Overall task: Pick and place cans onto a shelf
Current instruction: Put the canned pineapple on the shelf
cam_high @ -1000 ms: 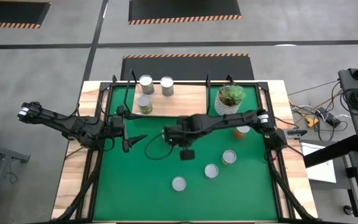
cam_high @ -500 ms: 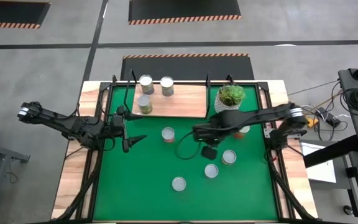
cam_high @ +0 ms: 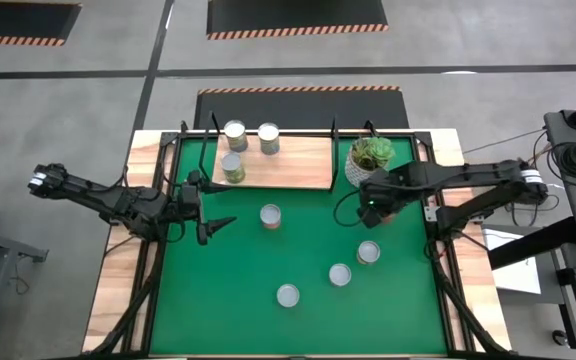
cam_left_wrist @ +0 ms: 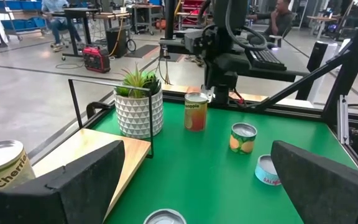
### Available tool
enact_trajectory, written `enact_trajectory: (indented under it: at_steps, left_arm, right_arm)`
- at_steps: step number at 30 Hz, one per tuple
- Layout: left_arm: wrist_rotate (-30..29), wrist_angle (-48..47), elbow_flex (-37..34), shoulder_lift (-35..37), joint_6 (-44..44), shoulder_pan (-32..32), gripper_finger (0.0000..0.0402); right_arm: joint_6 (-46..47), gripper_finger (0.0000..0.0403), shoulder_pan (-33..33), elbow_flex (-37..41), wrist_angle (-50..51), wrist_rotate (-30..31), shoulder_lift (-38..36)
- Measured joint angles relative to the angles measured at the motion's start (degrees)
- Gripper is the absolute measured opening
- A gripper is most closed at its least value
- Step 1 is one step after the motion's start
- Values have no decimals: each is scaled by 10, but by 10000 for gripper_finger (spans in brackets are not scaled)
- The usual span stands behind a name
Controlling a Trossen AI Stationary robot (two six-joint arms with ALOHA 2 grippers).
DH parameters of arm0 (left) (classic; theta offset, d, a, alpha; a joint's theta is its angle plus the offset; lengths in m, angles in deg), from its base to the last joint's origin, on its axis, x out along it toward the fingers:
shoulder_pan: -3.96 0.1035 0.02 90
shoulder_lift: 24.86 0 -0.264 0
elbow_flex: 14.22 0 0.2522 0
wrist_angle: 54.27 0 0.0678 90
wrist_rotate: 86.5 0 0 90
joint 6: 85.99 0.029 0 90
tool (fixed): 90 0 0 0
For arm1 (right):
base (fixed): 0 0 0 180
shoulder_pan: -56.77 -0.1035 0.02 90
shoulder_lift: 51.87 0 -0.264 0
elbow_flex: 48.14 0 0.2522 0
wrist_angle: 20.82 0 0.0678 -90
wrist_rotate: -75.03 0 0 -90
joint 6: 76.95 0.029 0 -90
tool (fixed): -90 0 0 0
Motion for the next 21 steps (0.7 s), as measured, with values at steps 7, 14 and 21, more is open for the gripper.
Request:
enact_trajectory:
  at_steps: [7,14,21]
  left_arm:
    - [0,0,1,0,7,0,387]
    - [-1,-1,1,-1,8,0,387]
    - [-1,-1,1,-1,8,0,387]
  right_arm:
    - [14,174,37,44,-1,0,-29]
    - [-4,291,59,83,-2,-1,-17]
    - [-13,377,75,104,-3,-1,-15]
